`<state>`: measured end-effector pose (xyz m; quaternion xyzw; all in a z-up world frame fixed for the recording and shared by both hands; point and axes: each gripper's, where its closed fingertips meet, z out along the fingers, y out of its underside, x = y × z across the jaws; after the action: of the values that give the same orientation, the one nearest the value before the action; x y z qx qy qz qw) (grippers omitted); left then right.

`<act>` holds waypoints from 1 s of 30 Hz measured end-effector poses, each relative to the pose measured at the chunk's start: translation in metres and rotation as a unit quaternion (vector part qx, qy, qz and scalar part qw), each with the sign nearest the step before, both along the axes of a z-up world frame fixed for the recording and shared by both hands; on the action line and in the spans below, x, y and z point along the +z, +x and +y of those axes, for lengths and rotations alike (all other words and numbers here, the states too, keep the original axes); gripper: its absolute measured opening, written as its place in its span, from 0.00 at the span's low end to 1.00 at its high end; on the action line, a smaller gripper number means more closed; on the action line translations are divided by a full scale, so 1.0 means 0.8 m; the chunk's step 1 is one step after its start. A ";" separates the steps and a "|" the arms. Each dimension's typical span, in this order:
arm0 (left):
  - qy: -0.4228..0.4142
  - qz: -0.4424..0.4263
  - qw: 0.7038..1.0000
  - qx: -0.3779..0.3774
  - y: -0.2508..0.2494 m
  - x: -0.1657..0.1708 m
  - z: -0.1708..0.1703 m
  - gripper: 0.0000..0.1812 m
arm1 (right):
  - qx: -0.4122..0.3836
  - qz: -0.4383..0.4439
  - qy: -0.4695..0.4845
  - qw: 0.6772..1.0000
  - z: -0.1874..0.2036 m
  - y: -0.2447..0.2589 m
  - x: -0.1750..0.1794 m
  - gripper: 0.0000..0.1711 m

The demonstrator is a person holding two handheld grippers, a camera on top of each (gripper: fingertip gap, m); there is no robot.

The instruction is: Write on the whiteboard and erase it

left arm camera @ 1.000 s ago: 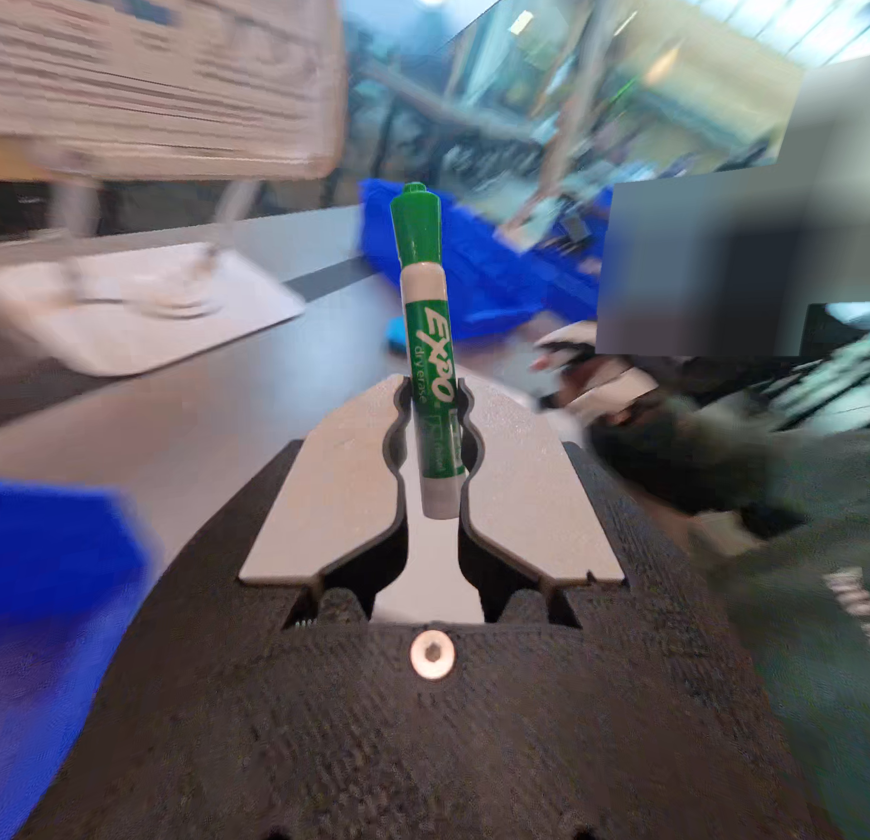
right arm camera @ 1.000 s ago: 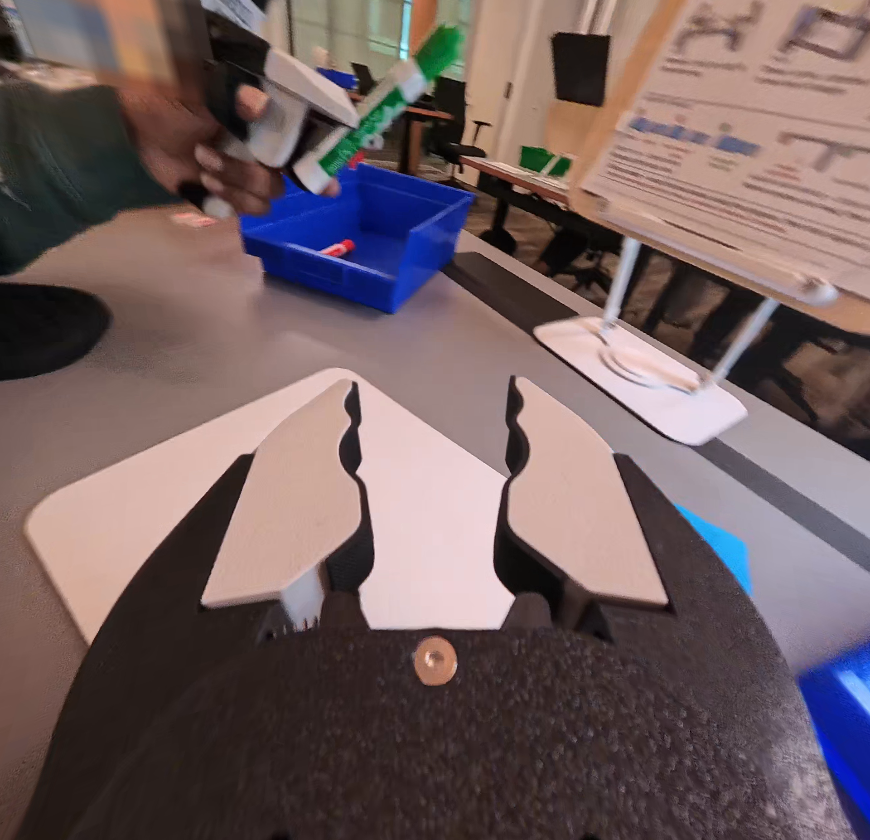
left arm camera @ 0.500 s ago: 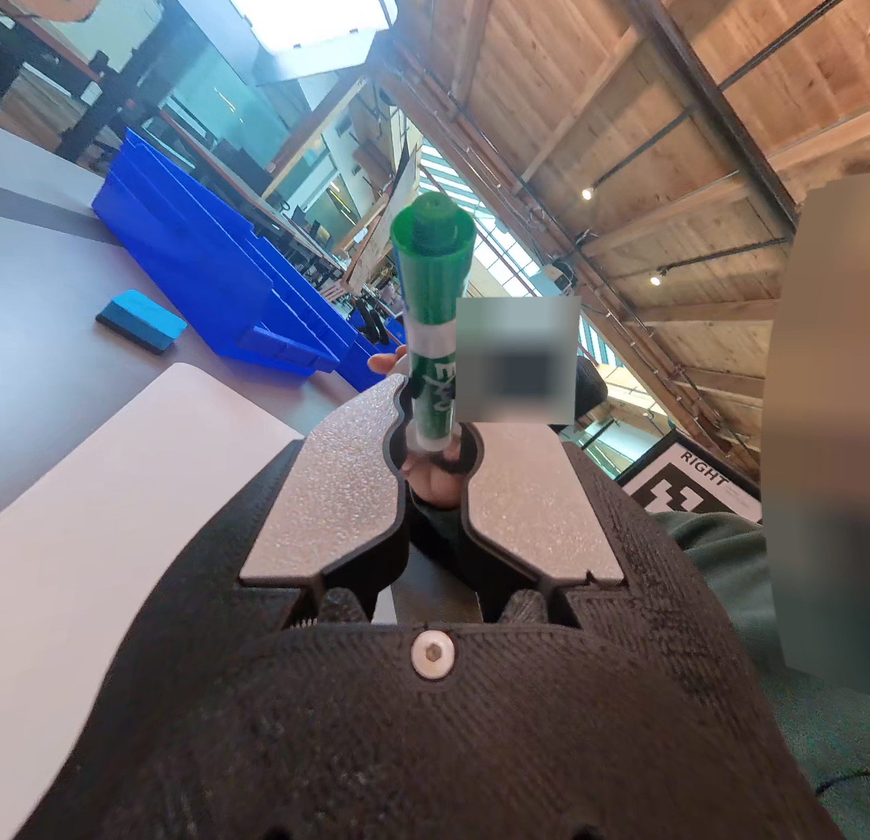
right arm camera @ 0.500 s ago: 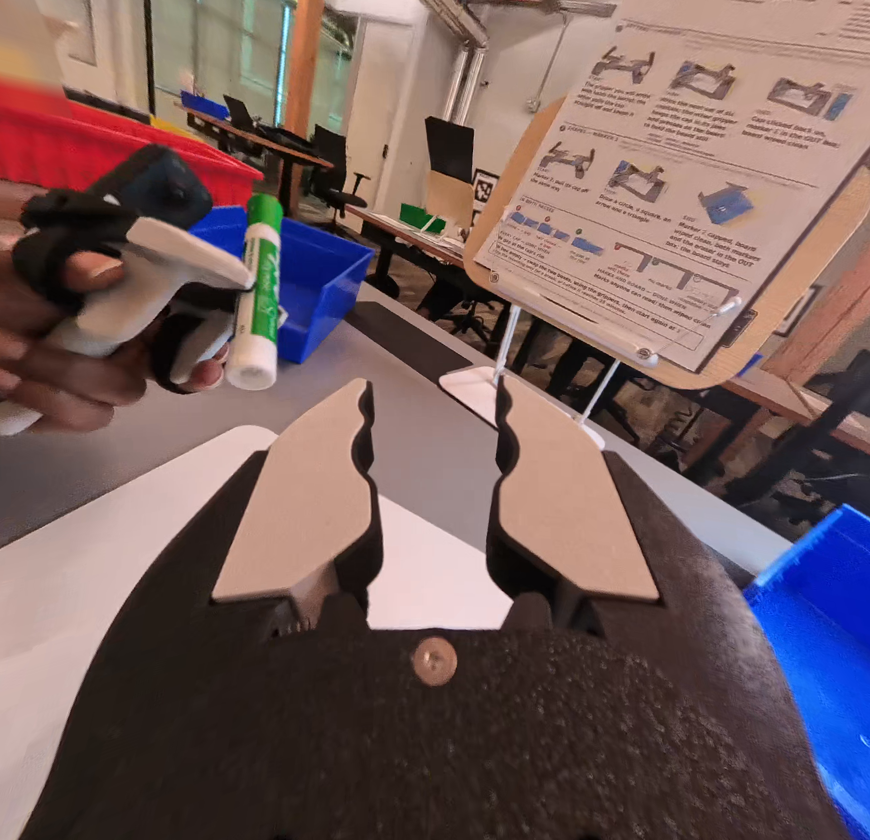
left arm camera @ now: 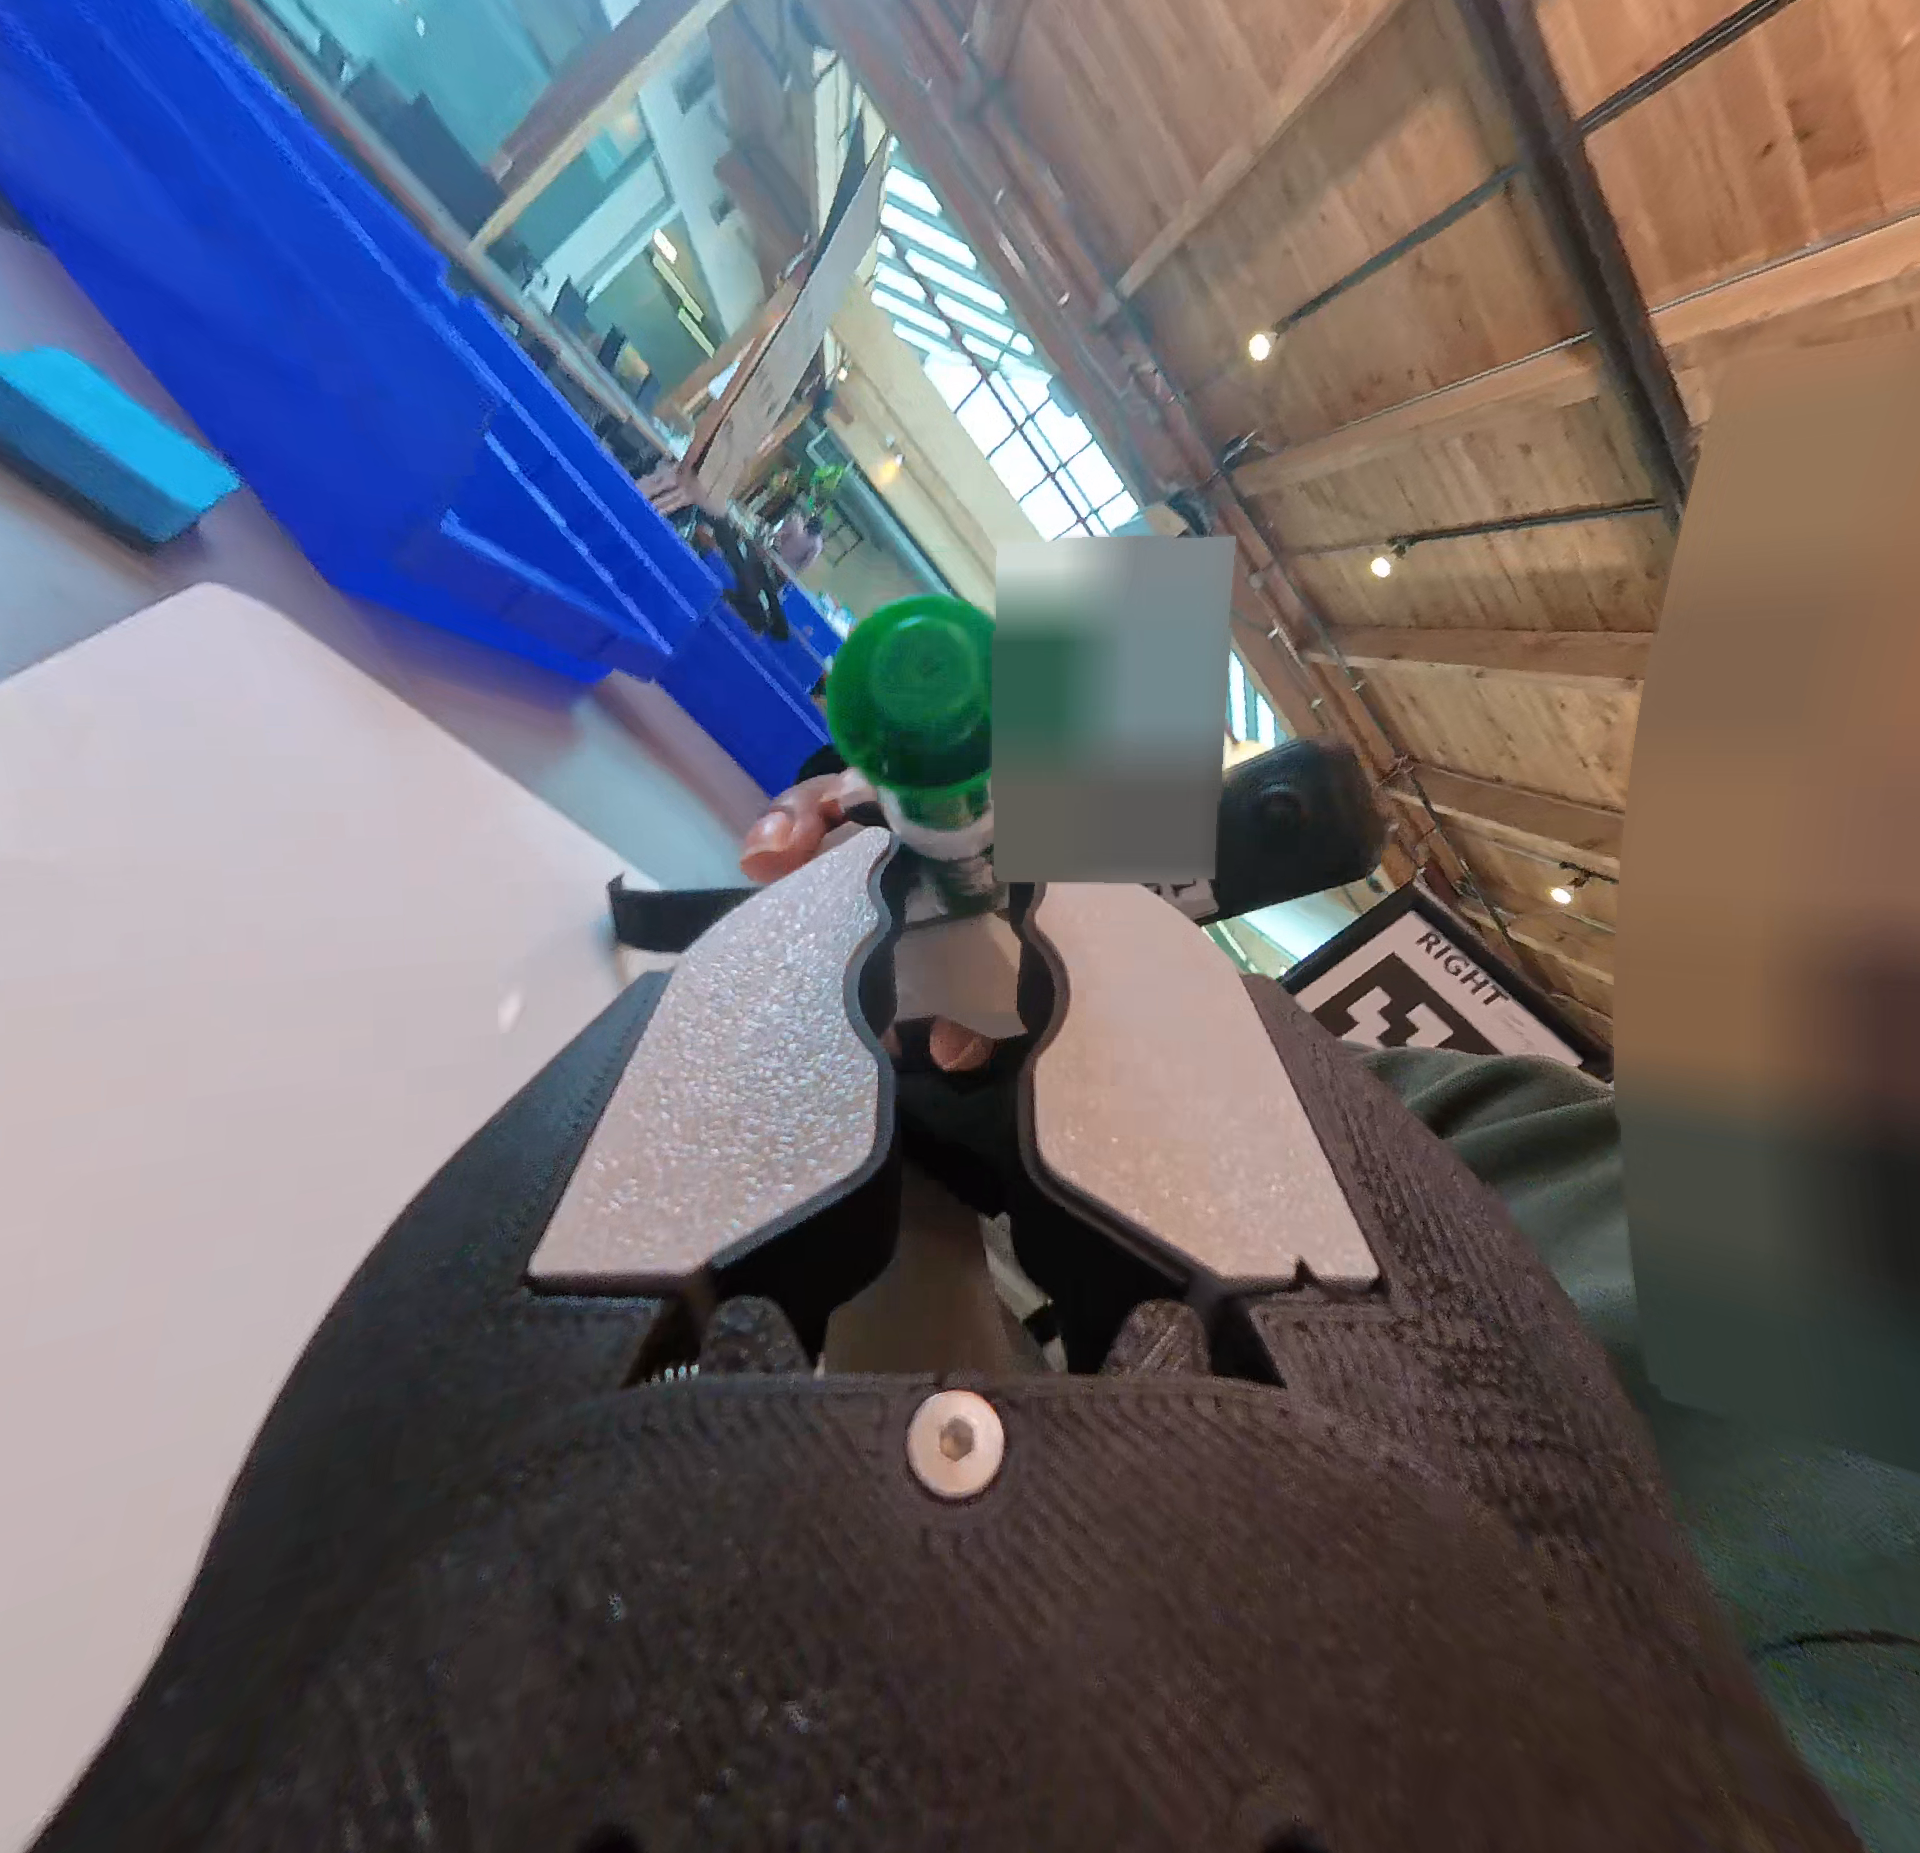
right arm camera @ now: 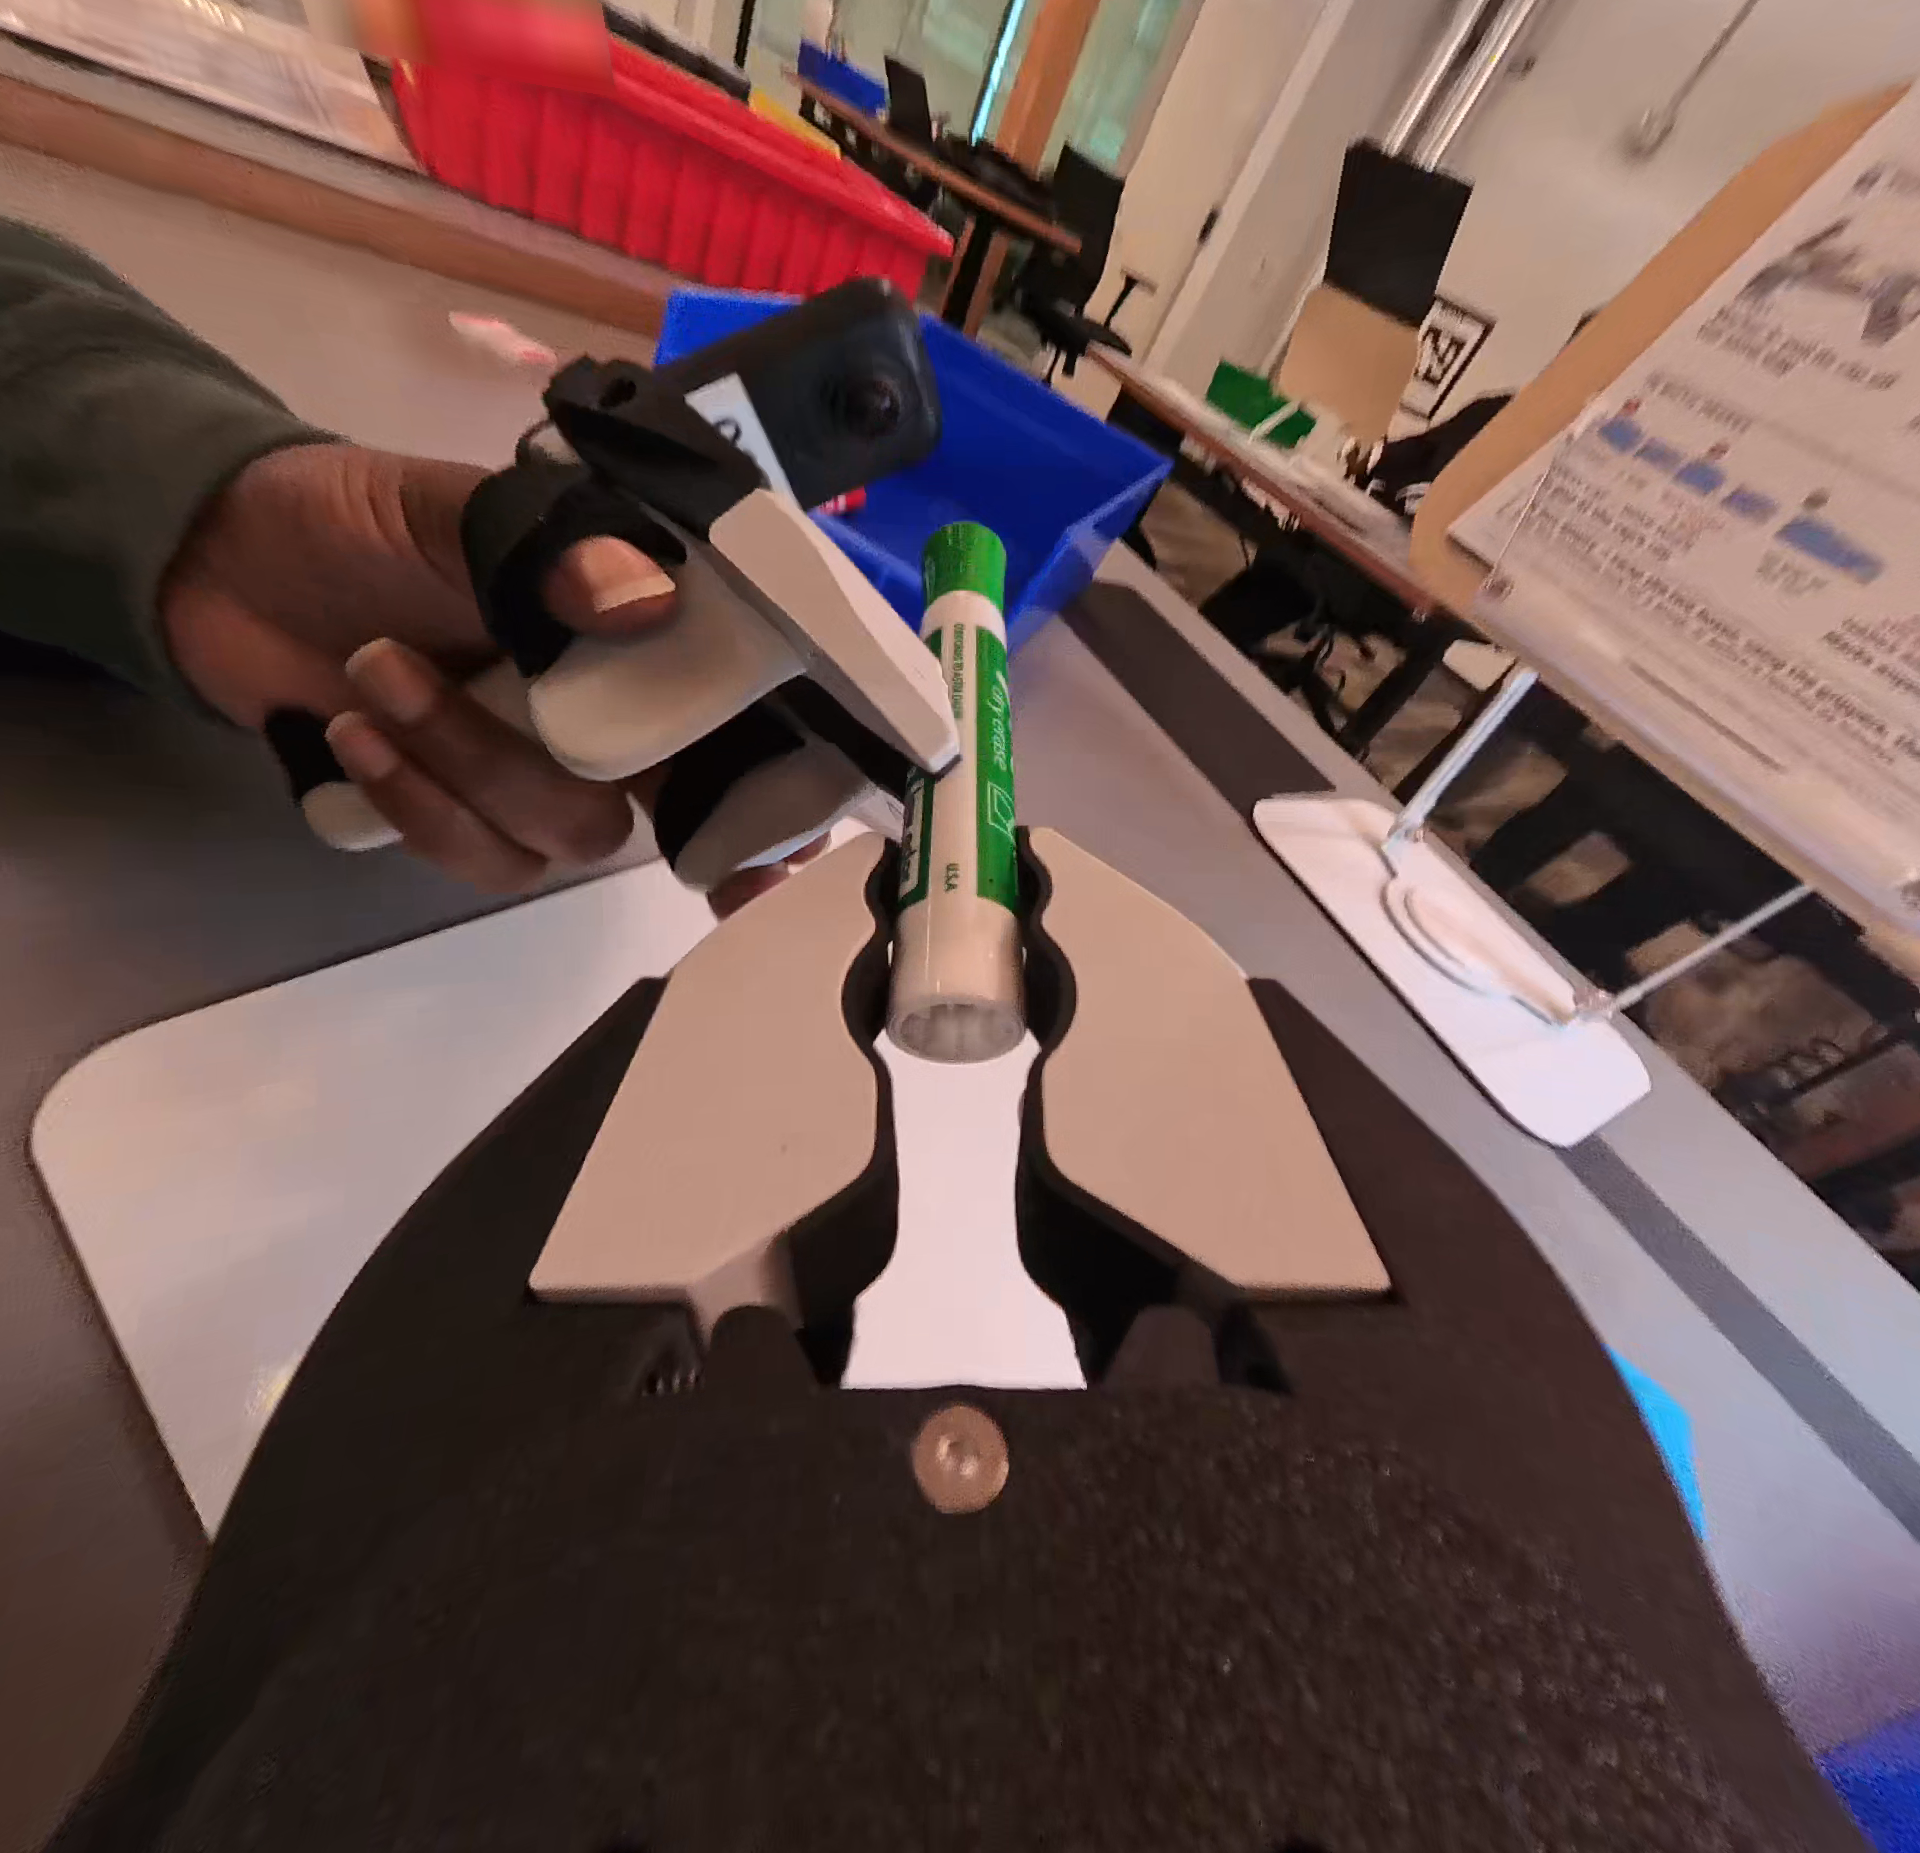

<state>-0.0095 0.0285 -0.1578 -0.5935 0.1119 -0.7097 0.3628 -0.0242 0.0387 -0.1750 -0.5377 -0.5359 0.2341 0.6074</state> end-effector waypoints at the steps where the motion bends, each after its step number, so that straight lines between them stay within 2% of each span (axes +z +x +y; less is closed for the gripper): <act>1: -0.002 0.016 1.000 -0.004 -0.001 -0.006 0.003 0.11 | -0.007 -0.013 -0.005 1.000 0.002 0.000 -0.005 0.12; 5: 0.057 0.112 0.992 0.000 -0.017 -0.025 0.017 0.15 | -0.019 -0.033 -0.027 0.999 0.009 0.005 -0.013 0.12; 8: 0.131 0.202 0.970 0.021 -0.036 -0.034 0.030 0.17 | -0.018 -0.038 -0.032 0.999 0.010 0.011 -0.014 0.12; 12: 0.250 0.358 0.897 0.071 -0.066 -0.056 0.053 0.18 | -0.008 -0.048 -0.037 0.998 0.004 0.013 -0.018 0.12; 14: 0.289 0.407 0.863 0.083 -0.077 -0.061 0.057 0.18 | 0.001 -0.053 -0.039 0.998 0.000 0.012 -0.021 0.12; 19: 0.363 0.465 0.805 0.072 -0.079 -0.066 0.049 0.20 | 0.026 -0.063 -0.046 0.997 -0.010 0.009 -0.026 0.12; 25: 0.412 0.472 0.779 0.004 -0.062 -0.082 0.020 0.18 | 0.061 -0.062 -0.065 0.994 -0.023 0.005 -0.029 0.12; 26: 0.418 0.473 0.776 -0.005 -0.060 -0.085 0.016 0.15 | 0.070 -0.057 -0.073 0.993 -0.025 0.005 -0.028 0.12; 29: 0.437 0.459 0.773 -0.034 -0.054 -0.084 0.000 0.00 | 0.088 -0.048 -0.096 0.990 -0.029 0.008 -0.025 0.12; 30: 0.445 0.454 0.772 -0.032 -0.053 -0.080 -0.002 0.00 | 0.093 -0.045 -0.103 0.989 -0.029 0.009 -0.024 0.12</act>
<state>-0.0520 0.0270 -0.2220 -0.6147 0.5859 -0.2404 0.4702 -0.0167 0.0156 -0.1943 -0.5550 -0.5834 0.3192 0.4997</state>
